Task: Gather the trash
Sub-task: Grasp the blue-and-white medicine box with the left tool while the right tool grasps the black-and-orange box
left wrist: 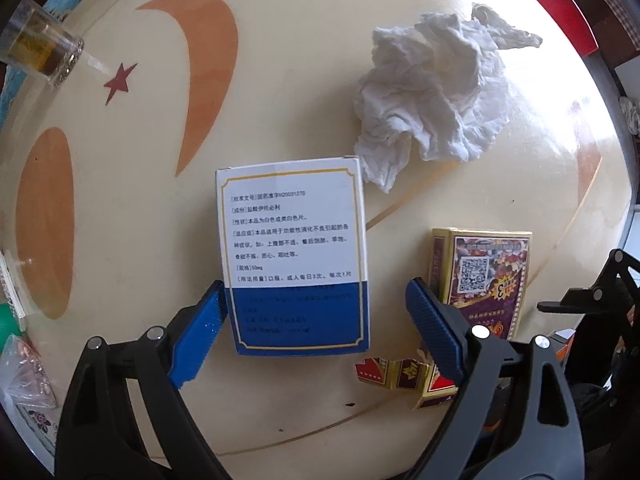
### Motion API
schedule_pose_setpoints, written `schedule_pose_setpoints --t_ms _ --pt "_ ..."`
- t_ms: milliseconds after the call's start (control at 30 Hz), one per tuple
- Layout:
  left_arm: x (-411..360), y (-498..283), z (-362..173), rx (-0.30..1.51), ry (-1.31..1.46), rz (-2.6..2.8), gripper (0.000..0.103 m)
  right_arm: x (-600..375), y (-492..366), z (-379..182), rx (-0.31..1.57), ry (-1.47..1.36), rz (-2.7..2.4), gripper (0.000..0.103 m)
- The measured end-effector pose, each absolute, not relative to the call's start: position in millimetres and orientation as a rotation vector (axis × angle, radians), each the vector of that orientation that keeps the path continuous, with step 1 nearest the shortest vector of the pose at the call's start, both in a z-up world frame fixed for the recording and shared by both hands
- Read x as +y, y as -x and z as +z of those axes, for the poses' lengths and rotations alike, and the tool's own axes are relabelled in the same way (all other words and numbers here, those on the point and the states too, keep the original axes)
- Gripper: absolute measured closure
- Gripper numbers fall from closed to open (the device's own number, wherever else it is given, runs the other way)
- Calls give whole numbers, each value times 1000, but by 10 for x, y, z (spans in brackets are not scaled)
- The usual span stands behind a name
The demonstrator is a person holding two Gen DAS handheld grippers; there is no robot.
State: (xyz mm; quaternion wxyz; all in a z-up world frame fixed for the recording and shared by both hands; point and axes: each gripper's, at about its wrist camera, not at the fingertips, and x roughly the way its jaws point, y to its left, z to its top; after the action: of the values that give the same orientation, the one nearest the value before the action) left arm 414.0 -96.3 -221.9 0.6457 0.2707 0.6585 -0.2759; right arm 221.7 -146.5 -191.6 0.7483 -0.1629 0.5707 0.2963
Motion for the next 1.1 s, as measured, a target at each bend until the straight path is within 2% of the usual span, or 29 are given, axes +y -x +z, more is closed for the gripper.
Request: schedule_pose_setpoints --t_ms 100,233,367,433,600,667,1100 --pt "-955 -4200 -2259 1492 -614 -628 16 -1449 -2205 -1900 1225 382 648 17" --pt "-945 -4268 -2304 1482 -606 -629 16 -1379 -2154 -1933 1213 398 631 26" --pt "-973 -4246 -2302 1471 -601 -621 16 -1349 -2170 -1914 1188 382 564 51" --pt "-957 -4270 -2307 1470 -593 -615 18 -1353 -2184 -1911 1192 366 544 51" --pt "-1032 -4236 -2225 1461 -583 -607 38 -1365 -2158 -1922 1195 347 490 51" --pt "-1060 -4216 -2211 1463 -578 -602 42 -1408 -2134 -1912 1197 323 466 51" --pt "-970 -4135 -1977 1419 -519 -537 42 -1699 -2012 -1631 1174 231 363 51"
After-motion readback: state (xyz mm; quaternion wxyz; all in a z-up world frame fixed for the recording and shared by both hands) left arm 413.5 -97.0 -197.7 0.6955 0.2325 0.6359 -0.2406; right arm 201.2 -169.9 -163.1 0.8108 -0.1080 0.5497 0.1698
